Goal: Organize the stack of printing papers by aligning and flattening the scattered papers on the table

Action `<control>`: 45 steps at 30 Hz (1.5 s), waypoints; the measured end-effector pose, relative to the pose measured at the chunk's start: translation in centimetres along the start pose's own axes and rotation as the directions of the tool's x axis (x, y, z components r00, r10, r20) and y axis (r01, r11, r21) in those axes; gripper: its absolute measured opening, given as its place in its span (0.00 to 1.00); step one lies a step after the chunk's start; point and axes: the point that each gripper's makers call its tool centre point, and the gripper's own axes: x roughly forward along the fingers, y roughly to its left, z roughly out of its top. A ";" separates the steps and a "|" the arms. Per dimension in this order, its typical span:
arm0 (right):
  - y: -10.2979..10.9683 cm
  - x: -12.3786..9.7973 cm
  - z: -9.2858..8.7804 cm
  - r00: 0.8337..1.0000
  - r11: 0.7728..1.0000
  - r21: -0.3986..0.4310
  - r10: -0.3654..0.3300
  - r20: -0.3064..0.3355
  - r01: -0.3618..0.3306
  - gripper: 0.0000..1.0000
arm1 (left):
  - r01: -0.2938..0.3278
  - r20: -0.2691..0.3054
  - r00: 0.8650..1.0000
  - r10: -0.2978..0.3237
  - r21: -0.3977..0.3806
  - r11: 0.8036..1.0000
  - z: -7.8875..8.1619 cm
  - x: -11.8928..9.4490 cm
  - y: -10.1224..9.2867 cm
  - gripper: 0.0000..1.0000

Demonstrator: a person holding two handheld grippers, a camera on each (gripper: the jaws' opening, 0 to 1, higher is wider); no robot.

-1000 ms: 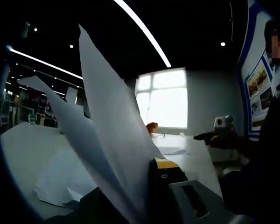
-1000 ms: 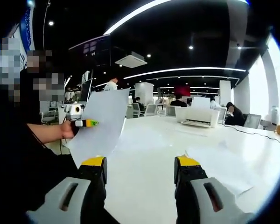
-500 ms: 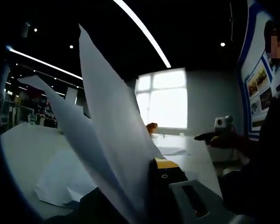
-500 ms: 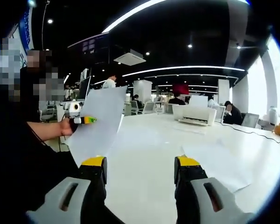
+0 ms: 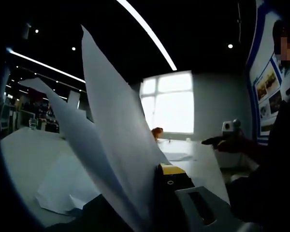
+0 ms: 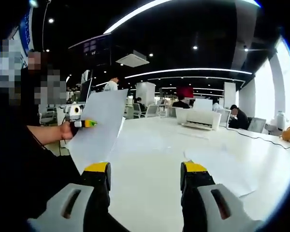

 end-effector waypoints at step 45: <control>-5.3 -2.8 -0.4 0.989 0.987 0.058 -0.149 -0.010 0.149 0.73 | -0.004 -0.010 1.000 0.004 0.011 1.000 -0.2 0.0 0.1 0.08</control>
